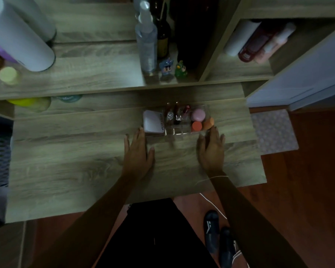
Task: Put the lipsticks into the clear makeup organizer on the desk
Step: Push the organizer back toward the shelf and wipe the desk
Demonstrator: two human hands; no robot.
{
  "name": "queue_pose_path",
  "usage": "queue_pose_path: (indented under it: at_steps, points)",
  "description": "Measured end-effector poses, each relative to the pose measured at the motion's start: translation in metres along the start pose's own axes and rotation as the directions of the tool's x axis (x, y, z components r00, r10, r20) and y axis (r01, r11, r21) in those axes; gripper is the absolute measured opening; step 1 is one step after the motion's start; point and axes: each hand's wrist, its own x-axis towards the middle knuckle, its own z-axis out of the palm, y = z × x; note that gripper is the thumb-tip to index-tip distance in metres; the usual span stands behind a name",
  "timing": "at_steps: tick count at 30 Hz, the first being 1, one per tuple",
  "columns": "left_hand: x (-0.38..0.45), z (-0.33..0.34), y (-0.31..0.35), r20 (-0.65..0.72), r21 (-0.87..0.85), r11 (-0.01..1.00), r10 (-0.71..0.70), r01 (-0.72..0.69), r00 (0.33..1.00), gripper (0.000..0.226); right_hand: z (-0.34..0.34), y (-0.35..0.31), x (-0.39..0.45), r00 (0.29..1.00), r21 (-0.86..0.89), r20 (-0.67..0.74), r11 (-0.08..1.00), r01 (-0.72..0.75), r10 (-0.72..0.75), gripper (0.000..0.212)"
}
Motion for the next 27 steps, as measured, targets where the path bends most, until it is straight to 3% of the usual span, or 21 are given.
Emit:
queue_pose_path:
  at_steps: [8,15,27]
  points:
    - [0.014,0.004,0.029,0.008,-0.002,0.998,0.066,-0.066,0.998,0.063,-0.017,0.019,0.016,1.000,-0.061,-0.004,0.998,-0.017,0.017,0.050]
    - [0.024,0.010,0.040,0.022,-0.006,0.994,0.112,-0.112,0.993,0.063,-0.028,0.022,0.030,0.998,-0.083,-0.027,0.995,0.055,-0.057,0.049]
    - [0.030,0.016,0.049,0.012,-0.007,0.995,0.099,-0.099,0.995,0.067,-0.026,0.031,0.048,0.994,-0.073,-0.044,0.993,0.096,-0.100,0.050]
